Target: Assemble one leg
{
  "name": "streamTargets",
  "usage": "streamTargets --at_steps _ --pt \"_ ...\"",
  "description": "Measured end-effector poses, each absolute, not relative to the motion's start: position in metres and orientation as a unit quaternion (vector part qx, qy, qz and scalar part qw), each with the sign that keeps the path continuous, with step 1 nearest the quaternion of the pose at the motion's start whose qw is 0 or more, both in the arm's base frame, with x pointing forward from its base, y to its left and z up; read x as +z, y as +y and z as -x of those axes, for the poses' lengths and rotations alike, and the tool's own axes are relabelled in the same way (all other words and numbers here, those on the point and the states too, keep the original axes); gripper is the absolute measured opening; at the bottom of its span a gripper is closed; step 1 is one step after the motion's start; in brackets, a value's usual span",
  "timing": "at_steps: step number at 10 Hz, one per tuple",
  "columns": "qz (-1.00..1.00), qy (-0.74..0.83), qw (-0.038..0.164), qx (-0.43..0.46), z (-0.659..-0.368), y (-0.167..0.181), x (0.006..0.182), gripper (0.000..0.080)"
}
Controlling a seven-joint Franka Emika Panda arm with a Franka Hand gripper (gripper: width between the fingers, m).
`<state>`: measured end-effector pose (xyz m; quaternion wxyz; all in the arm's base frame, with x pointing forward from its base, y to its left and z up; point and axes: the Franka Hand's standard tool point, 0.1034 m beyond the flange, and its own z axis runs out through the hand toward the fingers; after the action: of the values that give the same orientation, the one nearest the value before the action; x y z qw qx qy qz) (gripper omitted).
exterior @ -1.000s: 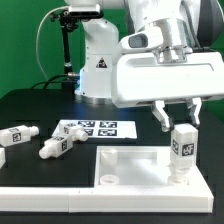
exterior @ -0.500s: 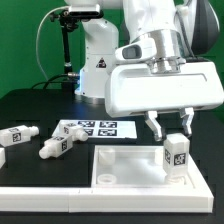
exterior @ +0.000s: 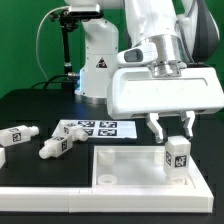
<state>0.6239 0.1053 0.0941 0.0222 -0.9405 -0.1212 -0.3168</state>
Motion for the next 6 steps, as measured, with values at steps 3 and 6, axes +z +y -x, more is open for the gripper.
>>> streamTargets --at_steps 3,6 --pt "0.952 -0.113 0.04 -0.281 -0.621 0.112 0.09 0.0465" --pt "0.977 -0.068 0.088 -0.184 -0.629 0.131 0.097 0.0636"
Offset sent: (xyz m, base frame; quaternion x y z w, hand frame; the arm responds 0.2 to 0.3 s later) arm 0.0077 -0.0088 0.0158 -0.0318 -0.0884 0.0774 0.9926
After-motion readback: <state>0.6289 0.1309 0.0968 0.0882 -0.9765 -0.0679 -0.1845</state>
